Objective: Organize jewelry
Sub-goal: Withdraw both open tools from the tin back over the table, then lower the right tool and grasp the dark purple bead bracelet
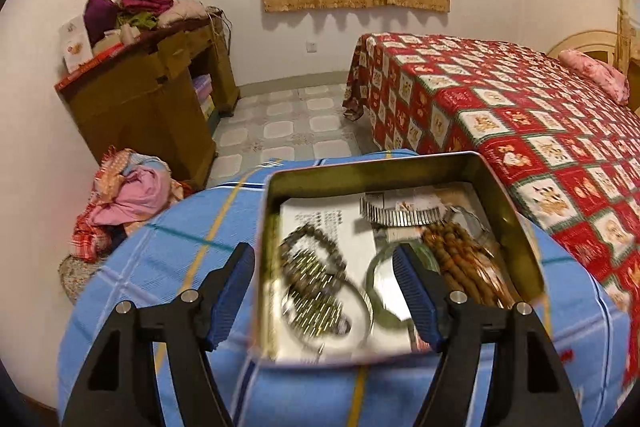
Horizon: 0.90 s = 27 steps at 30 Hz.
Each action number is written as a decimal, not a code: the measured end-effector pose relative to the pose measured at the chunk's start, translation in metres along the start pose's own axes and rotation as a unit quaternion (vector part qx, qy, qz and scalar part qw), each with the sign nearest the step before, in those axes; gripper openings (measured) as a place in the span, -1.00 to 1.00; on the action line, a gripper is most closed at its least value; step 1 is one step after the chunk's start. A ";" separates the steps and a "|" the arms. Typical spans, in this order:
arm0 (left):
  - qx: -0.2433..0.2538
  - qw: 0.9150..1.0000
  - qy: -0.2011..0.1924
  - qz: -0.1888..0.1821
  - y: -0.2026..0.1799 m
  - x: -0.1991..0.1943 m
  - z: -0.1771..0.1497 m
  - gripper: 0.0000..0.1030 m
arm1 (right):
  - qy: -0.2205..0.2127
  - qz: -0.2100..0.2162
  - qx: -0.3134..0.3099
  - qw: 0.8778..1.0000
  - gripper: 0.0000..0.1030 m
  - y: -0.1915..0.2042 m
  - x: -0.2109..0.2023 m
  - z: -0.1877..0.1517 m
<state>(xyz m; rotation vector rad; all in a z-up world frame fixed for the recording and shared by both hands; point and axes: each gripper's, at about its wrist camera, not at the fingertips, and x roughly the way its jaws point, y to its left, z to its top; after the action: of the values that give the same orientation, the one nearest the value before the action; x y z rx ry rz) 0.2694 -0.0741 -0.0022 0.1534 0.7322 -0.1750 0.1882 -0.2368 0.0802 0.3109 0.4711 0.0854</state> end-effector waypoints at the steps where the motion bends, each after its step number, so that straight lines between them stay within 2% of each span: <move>1: 0.000 1.000 -0.003 0.008 0.001 -0.012 -0.004 0.40 | -0.004 0.000 0.004 1.000 0.52 0.002 -0.009 -0.004; 5: -0.007 1.000 -0.002 0.026 0.005 -0.049 -0.024 0.41 | -0.016 0.012 0.033 0.999 0.52 0.009 -0.045 -0.019; 7: -0.005 1.000 0.004 0.022 0.004 -0.062 -0.035 0.41 | -0.019 0.019 0.047 0.999 0.52 0.011 -0.058 -0.024; 12: 0.003 0.999 0.003 0.034 0.002 -0.104 -0.074 0.41 | -0.028 0.025 0.049 0.998 0.52 0.021 -0.097 -0.038; 15: 0.003 1.000 0.005 0.022 0.002 -0.121 -0.096 0.41 | -0.026 0.018 0.053 0.998 0.52 0.019 -0.117 -0.058; 23: 0.015 1.000 0.022 0.017 -0.002 -0.142 -0.143 0.41 | 0.033 -0.021 0.045 0.998 0.51 0.001 -0.140 -0.126; 27: 0.000 0.999 0.039 -0.005 0.006 -0.143 -0.164 0.41 | 0.059 -0.065 0.024 0.996 0.51 -0.015 -0.150 -0.158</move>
<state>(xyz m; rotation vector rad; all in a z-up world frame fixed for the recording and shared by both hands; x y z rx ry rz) 0.0596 -0.0201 -0.0251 0.1579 0.8108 -0.1790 -0.0177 -0.2308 0.0073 0.3234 0.6094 -0.0342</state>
